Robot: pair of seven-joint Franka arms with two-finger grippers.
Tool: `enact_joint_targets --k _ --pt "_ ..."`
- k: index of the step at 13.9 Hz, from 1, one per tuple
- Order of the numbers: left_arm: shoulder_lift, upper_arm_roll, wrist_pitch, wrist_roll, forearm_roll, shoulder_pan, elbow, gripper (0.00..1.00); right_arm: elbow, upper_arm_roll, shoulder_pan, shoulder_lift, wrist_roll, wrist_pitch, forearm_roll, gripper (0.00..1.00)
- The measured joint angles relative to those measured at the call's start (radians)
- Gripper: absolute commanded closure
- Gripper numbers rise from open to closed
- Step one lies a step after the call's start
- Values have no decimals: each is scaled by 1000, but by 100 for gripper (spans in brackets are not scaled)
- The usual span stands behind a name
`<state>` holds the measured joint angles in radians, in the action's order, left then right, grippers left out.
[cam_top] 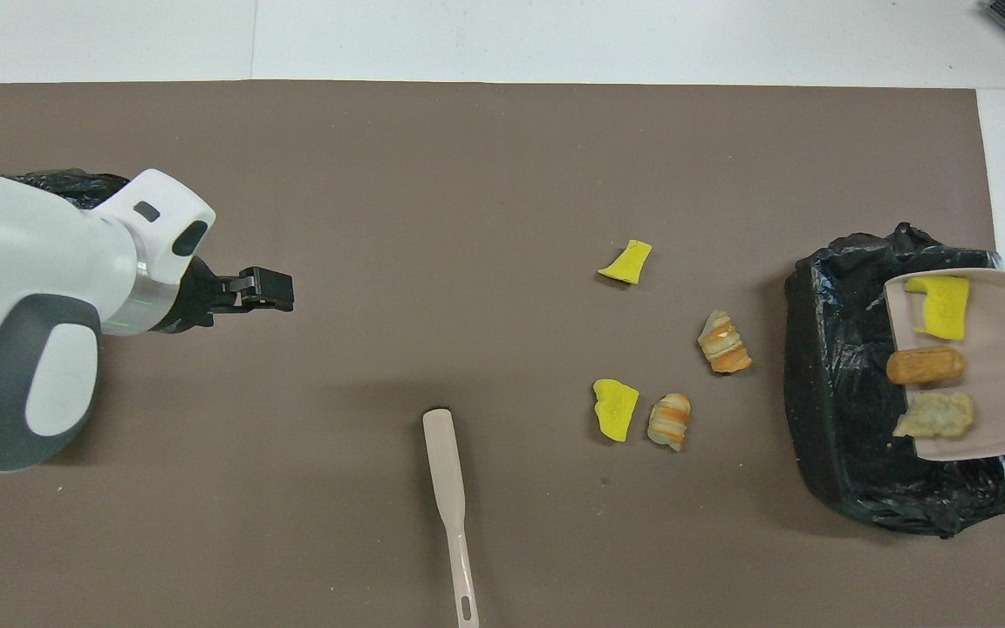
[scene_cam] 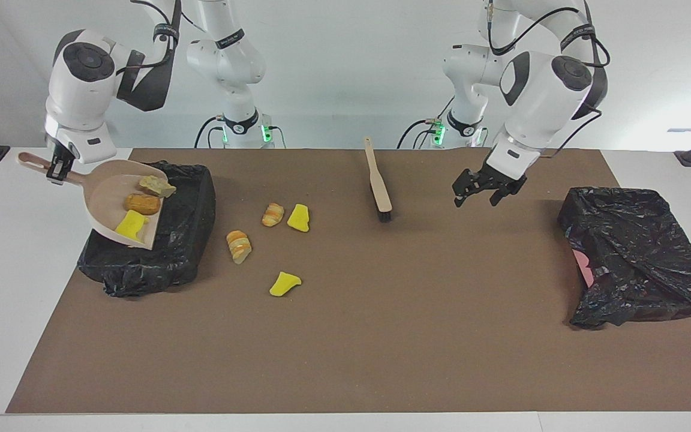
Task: Sweep and dump trash in bin
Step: 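Tip the dustpan over the trash bag with the right gripper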
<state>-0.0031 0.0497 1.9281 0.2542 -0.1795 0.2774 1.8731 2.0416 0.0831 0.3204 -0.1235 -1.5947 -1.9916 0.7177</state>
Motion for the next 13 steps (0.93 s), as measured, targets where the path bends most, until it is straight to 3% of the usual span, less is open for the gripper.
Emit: enact_joint_targets --k 3,7,13 --pt "13 1 -90 -134 0 -95 -80 0 0 1 -66 -1 131 104 135 100" --pt "13 3 -209 -267 26 -208 -181 0 0 4 -113 -8 173 187 182 100" --pt "13 -5 -248 -345 111 -217 -220 0 -3 9 -174 -18 173 271 211 100"
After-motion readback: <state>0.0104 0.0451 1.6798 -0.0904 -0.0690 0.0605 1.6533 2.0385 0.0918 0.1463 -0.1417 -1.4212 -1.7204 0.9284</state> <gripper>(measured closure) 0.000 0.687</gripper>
